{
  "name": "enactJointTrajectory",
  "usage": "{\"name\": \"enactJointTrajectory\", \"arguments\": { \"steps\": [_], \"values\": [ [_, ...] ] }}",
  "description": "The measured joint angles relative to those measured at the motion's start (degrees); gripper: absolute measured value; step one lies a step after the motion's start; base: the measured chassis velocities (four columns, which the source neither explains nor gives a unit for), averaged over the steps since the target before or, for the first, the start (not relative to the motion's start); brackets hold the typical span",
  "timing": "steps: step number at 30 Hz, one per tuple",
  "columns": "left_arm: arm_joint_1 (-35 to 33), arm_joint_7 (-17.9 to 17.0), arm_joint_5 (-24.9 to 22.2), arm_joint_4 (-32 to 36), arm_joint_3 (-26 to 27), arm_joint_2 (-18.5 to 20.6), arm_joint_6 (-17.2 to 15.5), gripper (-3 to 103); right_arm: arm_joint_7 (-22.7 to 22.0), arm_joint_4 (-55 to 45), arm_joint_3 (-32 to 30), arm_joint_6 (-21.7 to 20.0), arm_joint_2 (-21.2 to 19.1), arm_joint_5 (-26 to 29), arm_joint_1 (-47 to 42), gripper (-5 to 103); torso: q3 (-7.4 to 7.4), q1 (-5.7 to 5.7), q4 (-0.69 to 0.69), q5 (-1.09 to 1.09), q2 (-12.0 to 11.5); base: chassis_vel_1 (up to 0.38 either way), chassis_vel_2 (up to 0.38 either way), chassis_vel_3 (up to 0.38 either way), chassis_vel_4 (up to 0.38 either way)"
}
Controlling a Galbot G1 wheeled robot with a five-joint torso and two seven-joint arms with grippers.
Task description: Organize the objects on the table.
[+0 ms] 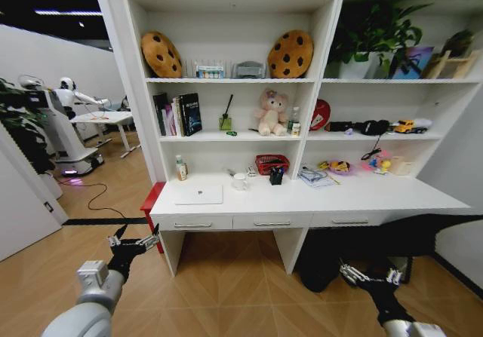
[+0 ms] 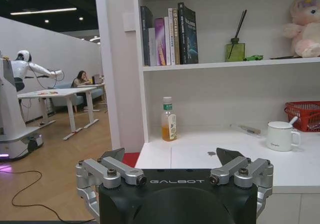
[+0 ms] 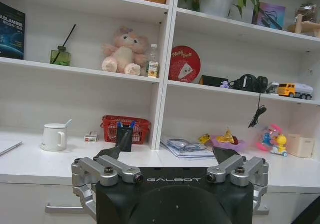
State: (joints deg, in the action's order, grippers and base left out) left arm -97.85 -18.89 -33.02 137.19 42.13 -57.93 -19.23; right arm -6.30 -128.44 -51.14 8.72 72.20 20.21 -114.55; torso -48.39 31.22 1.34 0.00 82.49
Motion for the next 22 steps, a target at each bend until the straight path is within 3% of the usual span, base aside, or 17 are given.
{"name": "enactJointTrajectory", "arguments": {
  "steps": [22],
  "values": [
    [0.00,0.00,0.00,0.00,0.00,0.00,0.00,100,0.00,0.00,0.00,0.00,0.00,0.00,0.00,100,0.00,0.00,0.00,0.00,0.00,0.017,0.019,0.023,0.019]
  ]
}}
